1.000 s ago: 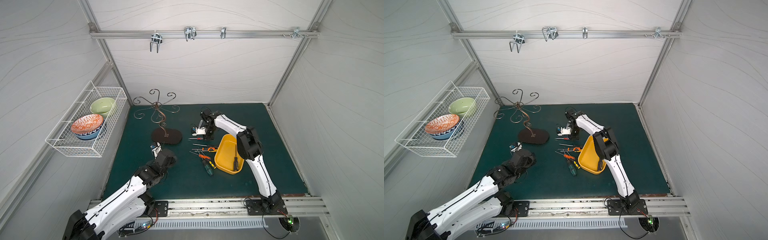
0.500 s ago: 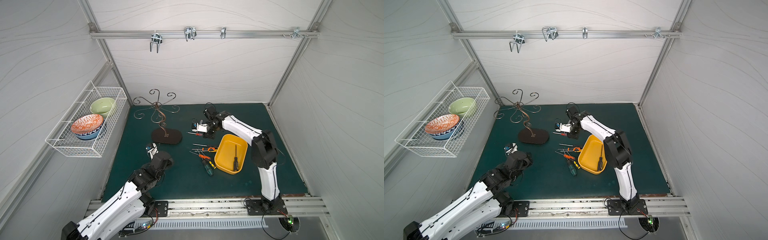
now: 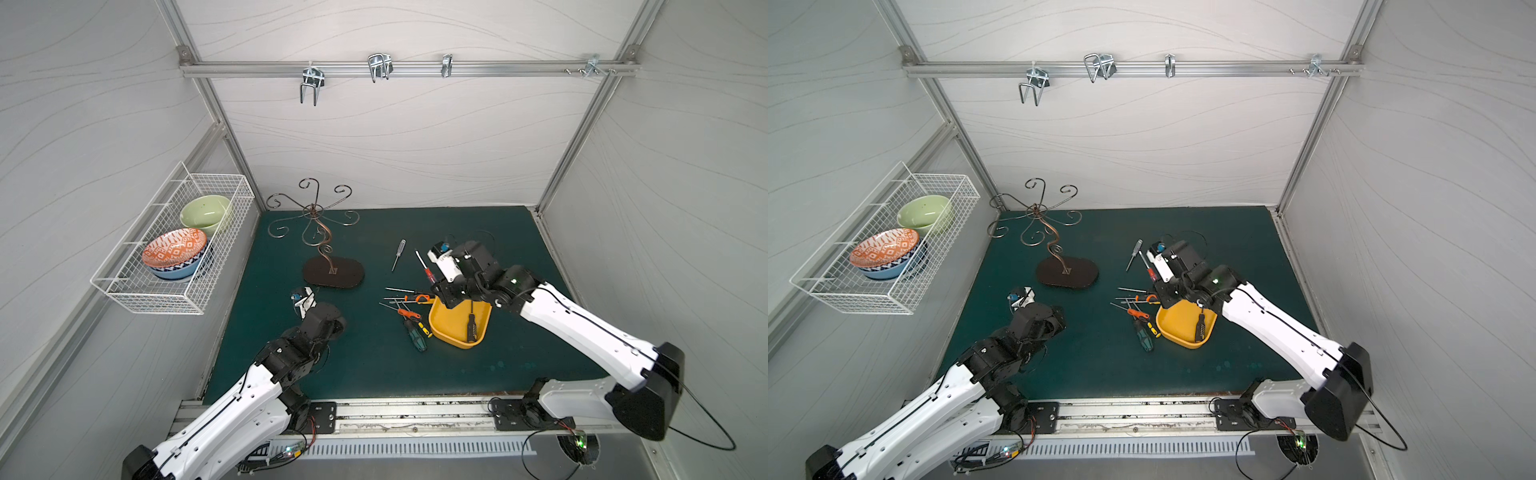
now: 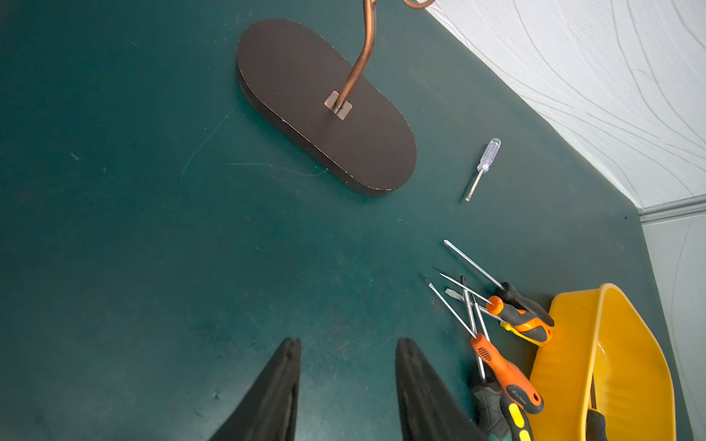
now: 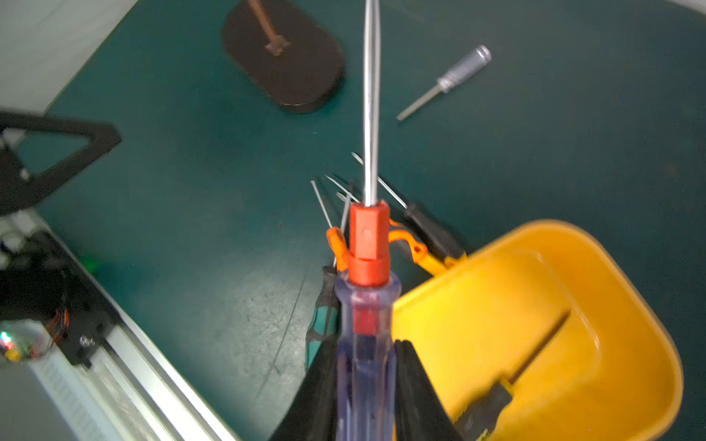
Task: Put the screwdriver on the desktop into the storage box
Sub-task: Place the screwdriver in the storage box.
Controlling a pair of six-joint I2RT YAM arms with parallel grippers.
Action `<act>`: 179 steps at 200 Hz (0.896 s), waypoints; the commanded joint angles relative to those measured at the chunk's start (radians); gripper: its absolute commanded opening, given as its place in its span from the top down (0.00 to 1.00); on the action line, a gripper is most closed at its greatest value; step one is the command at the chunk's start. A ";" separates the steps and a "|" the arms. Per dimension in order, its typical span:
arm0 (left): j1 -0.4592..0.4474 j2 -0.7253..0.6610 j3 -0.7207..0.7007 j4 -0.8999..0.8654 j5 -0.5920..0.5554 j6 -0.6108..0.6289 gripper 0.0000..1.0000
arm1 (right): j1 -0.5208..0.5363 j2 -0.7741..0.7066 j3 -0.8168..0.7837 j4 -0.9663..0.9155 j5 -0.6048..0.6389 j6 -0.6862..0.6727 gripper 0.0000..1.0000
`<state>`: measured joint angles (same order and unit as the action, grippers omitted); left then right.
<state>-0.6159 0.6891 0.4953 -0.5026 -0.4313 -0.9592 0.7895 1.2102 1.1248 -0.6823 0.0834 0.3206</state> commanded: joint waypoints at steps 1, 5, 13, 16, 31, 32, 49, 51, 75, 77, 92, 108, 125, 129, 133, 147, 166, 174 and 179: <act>0.005 0.027 0.025 0.063 0.030 -0.020 0.56 | -0.044 -0.174 -0.160 -0.026 0.071 0.505 1.00; 0.004 0.034 0.024 0.068 0.036 -0.023 0.56 | -0.063 -0.198 -0.193 -0.012 0.056 0.539 1.00; 0.005 0.044 0.026 0.082 0.050 -0.029 0.56 | -0.116 -0.233 -0.245 0.003 0.008 0.598 1.00; 0.004 0.049 0.026 0.086 0.056 -0.031 0.56 | -0.139 -0.236 -0.262 0.008 -0.015 0.612 1.00; 0.004 0.072 0.033 0.096 0.083 -0.045 0.56 | -0.223 -0.225 -0.307 0.035 -0.115 0.638 1.00; 0.005 0.074 0.034 0.097 0.084 -0.045 0.56 | -0.226 -0.223 -0.309 0.037 -0.119 0.639 1.00; 0.004 0.094 0.036 0.099 0.105 -0.059 0.56 | -0.245 -0.170 -0.302 0.068 -0.152 0.631 1.00; 0.005 0.096 0.036 0.100 0.107 -0.060 0.56 | -0.245 -0.162 -0.300 0.072 -0.154 0.630 1.00; 0.005 0.107 0.029 0.098 0.119 -0.079 0.56 | -0.245 -0.064 -0.285 0.106 -0.193 0.628 1.00; 0.004 0.108 0.029 0.097 0.119 -0.080 0.56 | -0.244 -0.058 -0.286 0.110 -0.194 0.630 1.00; 0.003 0.109 0.021 0.096 0.125 -0.092 0.56 | -0.244 -0.014 -0.305 0.160 -0.202 0.653 1.00; 0.004 0.107 0.013 0.093 0.131 -0.104 0.56 | -0.241 0.046 -0.319 0.211 -0.213 0.664 1.00; 0.004 0.109 0.008 0.094 0.134 -0.113 0.56 | -0.228 0.118 -0.302 0.233 -0.216 0.657 1.00; 0.005 0.110 0.007 0.092 0.135 -0.113 0.56 | -0.223 0.134 -0.298 0.237 -0.213 0.653 1.00; 0.004 0.110 0.006 0.091 0.135 -0.114 0.56 | -0.219 0.151 -0.292 0.237 -0.208 0.648 1.00; 0.004 0.111 0.006 0.090 0.135 -0.115 0.56 | -0.207 0.205 -0.276 0.236 -0.192 0.633 1.00; 0.005 0.115 0.006 0.090 0.134 -0.117 0.56 | -0.199 0.263 -0.265 0.254 -0.188 0.625 0.96; 0.004 0.118 0.006 0.090 0.134 -0.119 0.56 | -0.195 0.282 -0.259 0.259 -0.188 0.623 0.88; 0.005 0.121 0.007 0.091 0.136 -0.119 0.56 | -0.192 0.293 -0.254 0.260 -0.187 0.622 0.82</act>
<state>-0.6159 0.8009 0.4953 -0.4438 -0.2981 -1.0657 0.5823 1.4616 0.8295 -0.4603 -0.1104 0.9562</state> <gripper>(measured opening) 0.442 0.242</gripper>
